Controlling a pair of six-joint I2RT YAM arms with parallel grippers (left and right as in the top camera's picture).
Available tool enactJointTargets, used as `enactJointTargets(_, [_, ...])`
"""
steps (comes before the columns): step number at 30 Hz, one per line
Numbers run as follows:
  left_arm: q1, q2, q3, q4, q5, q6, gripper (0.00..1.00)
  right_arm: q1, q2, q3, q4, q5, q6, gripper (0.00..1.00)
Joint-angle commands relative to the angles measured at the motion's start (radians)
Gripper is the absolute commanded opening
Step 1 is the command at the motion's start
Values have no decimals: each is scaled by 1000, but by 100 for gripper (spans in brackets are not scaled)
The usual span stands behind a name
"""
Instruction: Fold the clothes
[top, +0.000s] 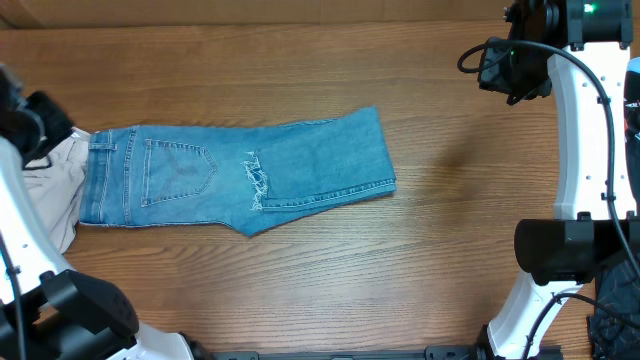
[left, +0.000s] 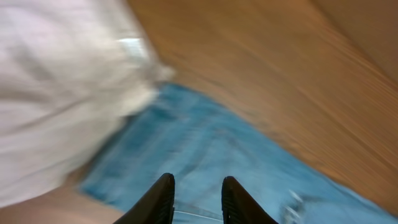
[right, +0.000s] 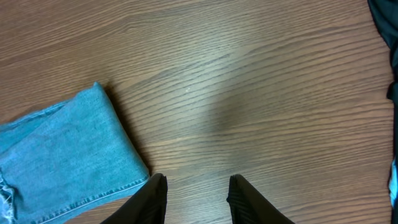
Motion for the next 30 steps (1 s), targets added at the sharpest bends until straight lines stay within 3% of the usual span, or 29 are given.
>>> enactJointTargets(1, [-97, -14, 25, -25, 122, 51, 31, 3, 1, 8, 3, 9, 3, 37])
enactJointTargets(3, [-141, -14, 25, -97, 64, 47, 33, 3, 1, 8, -2, 9, 3, 37])
enactJointTargets(8, [-201, -10, 5, -311, -314, -128, 42, 2, 1, 8, -3, 9, 3, 37])
enactJointTargets(10, [-195, -10, -23, -340, -362, -173, 44, 2, 3, 8, 0, 9, 3, 37])
enactJointTargets(18, [-66, -11, -227, -225, -270, -200, 47, 2, 5, 7, -4, 9, 3, 37])
enactJointTargets(25, [146, -11, -462, 19, -101, -169, 49, 2, 5, 7, -4, 9, 3, 37])
enactJointTargets(28, [211, -11, -537, 136, -48, -143, 54, 2, 5, 7, -3, 8, 3, 37])
enactJointTargets(30, [229, -10, -580, 214, -16, -126, 65, 2, 5, 7, -4, 5, 3, 37])
